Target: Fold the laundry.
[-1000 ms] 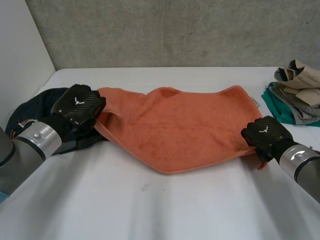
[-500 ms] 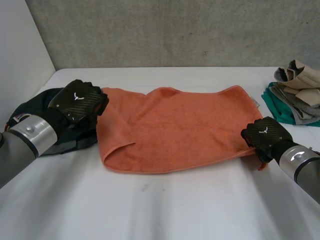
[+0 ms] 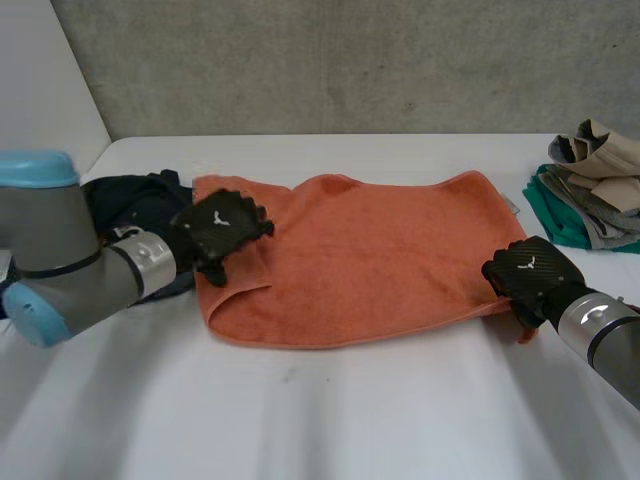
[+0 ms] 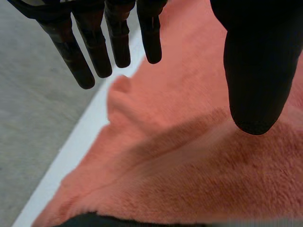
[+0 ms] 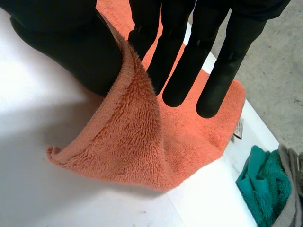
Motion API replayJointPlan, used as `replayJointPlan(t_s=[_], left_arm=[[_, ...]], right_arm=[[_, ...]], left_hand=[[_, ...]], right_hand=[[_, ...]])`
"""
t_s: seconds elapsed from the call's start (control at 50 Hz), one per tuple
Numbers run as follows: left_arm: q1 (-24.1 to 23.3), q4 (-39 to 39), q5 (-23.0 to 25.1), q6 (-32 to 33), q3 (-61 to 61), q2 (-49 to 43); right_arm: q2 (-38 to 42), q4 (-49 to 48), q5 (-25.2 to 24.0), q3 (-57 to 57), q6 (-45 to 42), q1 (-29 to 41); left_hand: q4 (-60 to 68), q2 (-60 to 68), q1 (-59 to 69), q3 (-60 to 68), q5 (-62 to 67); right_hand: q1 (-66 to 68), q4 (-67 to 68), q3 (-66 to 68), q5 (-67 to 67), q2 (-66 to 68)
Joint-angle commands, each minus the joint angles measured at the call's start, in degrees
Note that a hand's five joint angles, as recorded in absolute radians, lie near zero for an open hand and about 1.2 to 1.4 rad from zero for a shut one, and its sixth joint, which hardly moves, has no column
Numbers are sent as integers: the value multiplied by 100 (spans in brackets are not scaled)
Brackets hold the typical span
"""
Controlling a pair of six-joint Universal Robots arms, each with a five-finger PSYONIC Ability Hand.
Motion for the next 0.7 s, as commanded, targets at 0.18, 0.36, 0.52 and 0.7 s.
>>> replayJointPlan(t_s=[0.18, 0.36, 0.52, 0.7], left_arm=[[-381, -1760, -204, 1739, 1739, -1407], [-531, -1647, -898, 1713, 1941, -1539], [-487, -1347, -1145, 1292, 1678, -872], [-136, -1356, -2041, 316, 220, 684]], right_arm=[[87, -1, -5, -2, -35, -22], [148, -1, 3, -37, -53, -22], [140, 17, 47, -116, -61, -48], [-272, 832, 83, -213, -693, -250]], left_hand=[[717, 670, 659, 674, 778], [5797, 5750, 5739, 5753, 5857], [5797, 5750, 5739, 5753, 5857], [5797, 5750, 5739, 5753, 5857]], right_hand=[[1486, 1114, 1143, 1139, 1201], [1486, 1114, 1143, 1139, 1201], [1486, 1114, 1143, 1139, 1201], [1486, 1114, 1143, 1139, 1201]])
